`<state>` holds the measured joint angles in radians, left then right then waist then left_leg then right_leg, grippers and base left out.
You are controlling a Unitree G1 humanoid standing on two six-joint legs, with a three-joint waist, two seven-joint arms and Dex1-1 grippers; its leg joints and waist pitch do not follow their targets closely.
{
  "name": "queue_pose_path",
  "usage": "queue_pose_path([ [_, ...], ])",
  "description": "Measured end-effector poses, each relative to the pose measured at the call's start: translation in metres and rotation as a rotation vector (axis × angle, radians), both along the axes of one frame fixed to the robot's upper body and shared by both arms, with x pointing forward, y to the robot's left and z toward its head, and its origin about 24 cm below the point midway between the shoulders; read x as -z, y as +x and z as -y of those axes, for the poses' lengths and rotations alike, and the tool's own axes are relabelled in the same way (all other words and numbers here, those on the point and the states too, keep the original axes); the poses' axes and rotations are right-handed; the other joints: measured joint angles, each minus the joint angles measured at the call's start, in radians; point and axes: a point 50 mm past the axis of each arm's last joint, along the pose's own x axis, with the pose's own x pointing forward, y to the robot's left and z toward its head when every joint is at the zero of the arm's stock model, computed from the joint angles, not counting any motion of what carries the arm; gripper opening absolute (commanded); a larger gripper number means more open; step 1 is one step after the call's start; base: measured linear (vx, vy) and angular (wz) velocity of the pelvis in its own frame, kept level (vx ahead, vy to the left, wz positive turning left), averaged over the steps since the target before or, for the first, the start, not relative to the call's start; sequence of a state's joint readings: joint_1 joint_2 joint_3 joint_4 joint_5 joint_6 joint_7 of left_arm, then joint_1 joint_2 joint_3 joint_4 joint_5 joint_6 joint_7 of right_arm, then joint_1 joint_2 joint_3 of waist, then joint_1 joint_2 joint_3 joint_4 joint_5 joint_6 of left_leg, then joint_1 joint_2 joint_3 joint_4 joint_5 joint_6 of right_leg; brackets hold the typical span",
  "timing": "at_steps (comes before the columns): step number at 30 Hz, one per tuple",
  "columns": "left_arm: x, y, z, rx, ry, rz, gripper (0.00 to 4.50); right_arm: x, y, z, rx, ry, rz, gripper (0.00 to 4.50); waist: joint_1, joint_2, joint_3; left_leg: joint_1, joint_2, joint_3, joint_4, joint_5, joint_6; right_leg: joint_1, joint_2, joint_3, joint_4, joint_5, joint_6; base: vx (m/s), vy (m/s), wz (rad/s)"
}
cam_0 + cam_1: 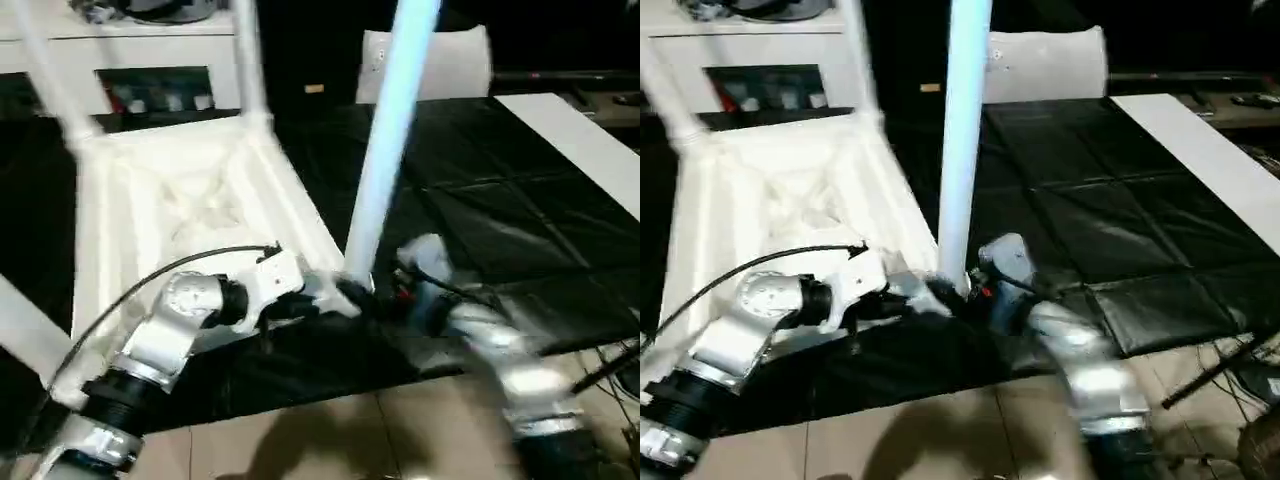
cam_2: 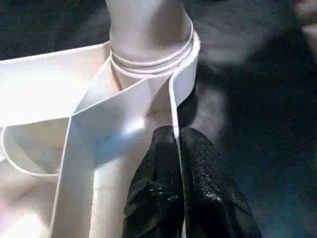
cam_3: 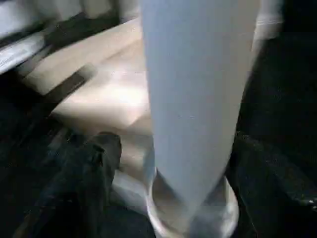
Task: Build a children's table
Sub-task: Rotate leg to tighten
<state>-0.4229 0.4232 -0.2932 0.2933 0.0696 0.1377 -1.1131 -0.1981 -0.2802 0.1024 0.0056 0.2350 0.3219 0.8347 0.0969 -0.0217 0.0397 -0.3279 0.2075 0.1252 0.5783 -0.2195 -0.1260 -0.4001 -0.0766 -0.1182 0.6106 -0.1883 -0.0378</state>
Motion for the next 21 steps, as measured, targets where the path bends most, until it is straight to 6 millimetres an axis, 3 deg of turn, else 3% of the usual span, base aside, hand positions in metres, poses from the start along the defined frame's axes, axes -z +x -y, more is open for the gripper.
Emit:
queue_pose_path([
  [3,0.000,0.000,-0.004,0.049,0.002,-0.014,0.00,-0.003,-0.004,0.006,-0.102,0.003,-0.007,4.37,0.004,-0.001,0.000,0.000,0.001,0.001,0.000,0.000,0.000,0.000,0.000,0.000,0.000,0.000,0.000,0.000,0.000,0.00],
  [14,-0.003,-0.007,-0.010,0.303,0.034,-0.080,0.00,-0.009,-0.008,0.019,-0.434,-0.105,-0.061,4.47,0.035,-0.004,0.000,-0.003,0.001,0.002,0.002,0.003,0.005,-0.001,-0.001,-0.001,0.000,0.001,0.000,0.000,0.000,0.00],
  [15,-0.004,-0.008,-0.009,0.328,0.040,-0.082,0.00,-0.008,-0.008,0.018,-0.460,-0.107,-0.069,4.18,0.038,-0.004,0.000,-0.003,0.001,0.002,0.003,0.003,0.005,-0.001,-0.001,-0.001,0.001,0.001,0.000,0.000,0.000,0.00],
  [19,-0.005,-0.008,-0.006,0.415,0.055,-0.096,0.00,-0.007,-0.005,0.016,-0.540,-0.118,-0.083,4.05,0.047,-0.004,0.000,-0.004,0.002,0.002,0.007,0.002,0.006,-0.001,-0.001,-0.001,0.003,0.001,-0.001,0.000,0.000,0.00],
  [21,-0.006,-0.008,-0.005,0.448,0.063,-0.097,0.00,-0.008,-0.003,0.014,-0.581,-0.120,-0.085,3.67,0.048,-0.004,0.000,-0.004,0.002,0.002,0.008,0.002,0.006,-0.001,-0.002,-0.001,0.004,0.001,-0.001,0.000,0.000,0.00],
])
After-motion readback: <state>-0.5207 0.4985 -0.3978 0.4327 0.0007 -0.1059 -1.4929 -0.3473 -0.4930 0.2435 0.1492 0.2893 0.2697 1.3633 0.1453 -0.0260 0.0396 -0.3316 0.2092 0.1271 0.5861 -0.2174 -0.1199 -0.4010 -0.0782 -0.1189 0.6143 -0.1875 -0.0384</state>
